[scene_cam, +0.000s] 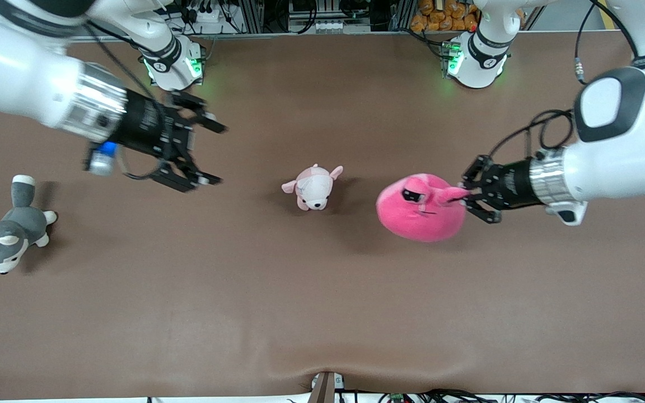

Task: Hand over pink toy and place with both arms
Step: 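Carry the pink toy toward the middle while the right gripper approaches, then grasp the pink toy with the right gripper while the left gripper releases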

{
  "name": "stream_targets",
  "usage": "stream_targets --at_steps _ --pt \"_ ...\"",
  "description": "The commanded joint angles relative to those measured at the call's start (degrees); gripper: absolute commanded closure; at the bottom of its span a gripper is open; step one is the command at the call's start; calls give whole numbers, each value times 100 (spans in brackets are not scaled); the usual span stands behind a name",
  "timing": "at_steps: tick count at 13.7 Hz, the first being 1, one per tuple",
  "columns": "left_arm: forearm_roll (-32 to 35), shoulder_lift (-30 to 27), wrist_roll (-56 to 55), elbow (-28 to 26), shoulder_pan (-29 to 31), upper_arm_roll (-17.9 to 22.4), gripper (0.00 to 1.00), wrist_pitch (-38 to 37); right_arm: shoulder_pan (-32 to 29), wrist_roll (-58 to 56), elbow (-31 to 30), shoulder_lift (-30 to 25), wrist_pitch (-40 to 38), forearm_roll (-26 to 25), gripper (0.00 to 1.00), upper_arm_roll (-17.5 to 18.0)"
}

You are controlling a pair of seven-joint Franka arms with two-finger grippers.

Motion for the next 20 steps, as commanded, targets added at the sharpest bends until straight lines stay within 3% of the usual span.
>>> stream_targets --at_steps 1,3,7,9,12,13,14,20 --pt "-46 80 -503 175 -490 18 100 375 590 1154 76 370 812 62 0 -63" --pt "-46 159 -952 184 -824 9 100 789 1021 1307 76 608 1096 -69 0 -72" --pt "-81 238 -1155 184 -1185 0 100 1098 1531 1483 68 854 1246 -806 0 -81" --pt "-55 273 -1400 184 -1335 18 100 1282 1716 1867 68 925 1316 -1508 15 -90" --pt "-90 300 -1490 193 -1353 0 100 1344 2181 2265 59 952 1317 -3176 67 -90" --pt "-107 291 -1498 210 -1379 -9 100 1344 2226 2466 59 987 1325 -3486 90 -90" --pt "-108 300 -1586 263 -1388 -9 100 1344 2218 2659 67 996 1343 -3585 100 -90" --pt "-108 318 -1648 316 -1380 0 100 1344 2078 2784 120 952 1273 -3603 100 -107"
